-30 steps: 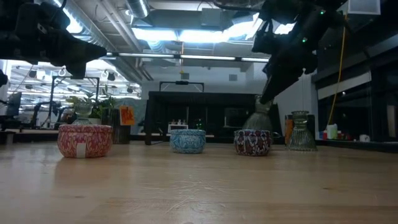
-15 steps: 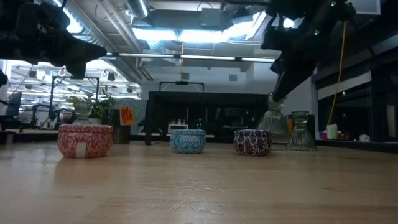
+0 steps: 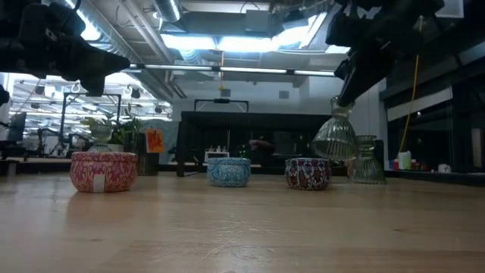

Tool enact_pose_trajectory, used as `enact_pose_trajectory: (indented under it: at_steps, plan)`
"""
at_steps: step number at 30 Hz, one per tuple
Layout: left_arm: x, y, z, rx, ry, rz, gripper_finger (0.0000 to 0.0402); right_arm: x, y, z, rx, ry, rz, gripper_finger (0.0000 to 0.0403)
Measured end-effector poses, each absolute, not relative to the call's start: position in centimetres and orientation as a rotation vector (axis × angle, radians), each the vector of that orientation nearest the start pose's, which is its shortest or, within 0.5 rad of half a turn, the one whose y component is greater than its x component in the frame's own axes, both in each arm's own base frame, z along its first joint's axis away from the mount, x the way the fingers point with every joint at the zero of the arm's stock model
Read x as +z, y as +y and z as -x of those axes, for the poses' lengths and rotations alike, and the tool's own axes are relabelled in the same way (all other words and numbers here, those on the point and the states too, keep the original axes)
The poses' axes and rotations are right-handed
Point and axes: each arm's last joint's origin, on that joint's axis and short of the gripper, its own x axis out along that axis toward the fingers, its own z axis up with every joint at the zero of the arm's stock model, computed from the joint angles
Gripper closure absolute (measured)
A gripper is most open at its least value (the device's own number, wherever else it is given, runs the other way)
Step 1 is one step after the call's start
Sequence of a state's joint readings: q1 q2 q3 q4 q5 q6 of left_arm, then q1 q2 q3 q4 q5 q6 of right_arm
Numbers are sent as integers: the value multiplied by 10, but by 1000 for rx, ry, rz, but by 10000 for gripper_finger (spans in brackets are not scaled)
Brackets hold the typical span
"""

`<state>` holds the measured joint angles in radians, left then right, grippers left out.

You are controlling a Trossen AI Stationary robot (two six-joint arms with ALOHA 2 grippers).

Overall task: Pick & Place candle stick holders
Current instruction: Put the middle green glass candle holder on the shelf

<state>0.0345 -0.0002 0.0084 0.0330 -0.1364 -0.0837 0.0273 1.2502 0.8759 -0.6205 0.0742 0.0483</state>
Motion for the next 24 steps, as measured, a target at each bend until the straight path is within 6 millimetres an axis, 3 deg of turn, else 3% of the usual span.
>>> enact_pose_trajectory:
  at_steps: [5,12,19,24]
  plan:
    - [170,7,-97,169,-49,86,391,257,4,-239,-78,973,-16,366]
    - [170,7,-97,169,-49,86,391,302,4,-240,-70,944,-4,366]
    - [169,7,-97,169,-49,86,389,347,2,-239,-43,860,83,366]
    - [170,7,-97,169,-49,86,391,371,-7,-238,-123,798,182,366]
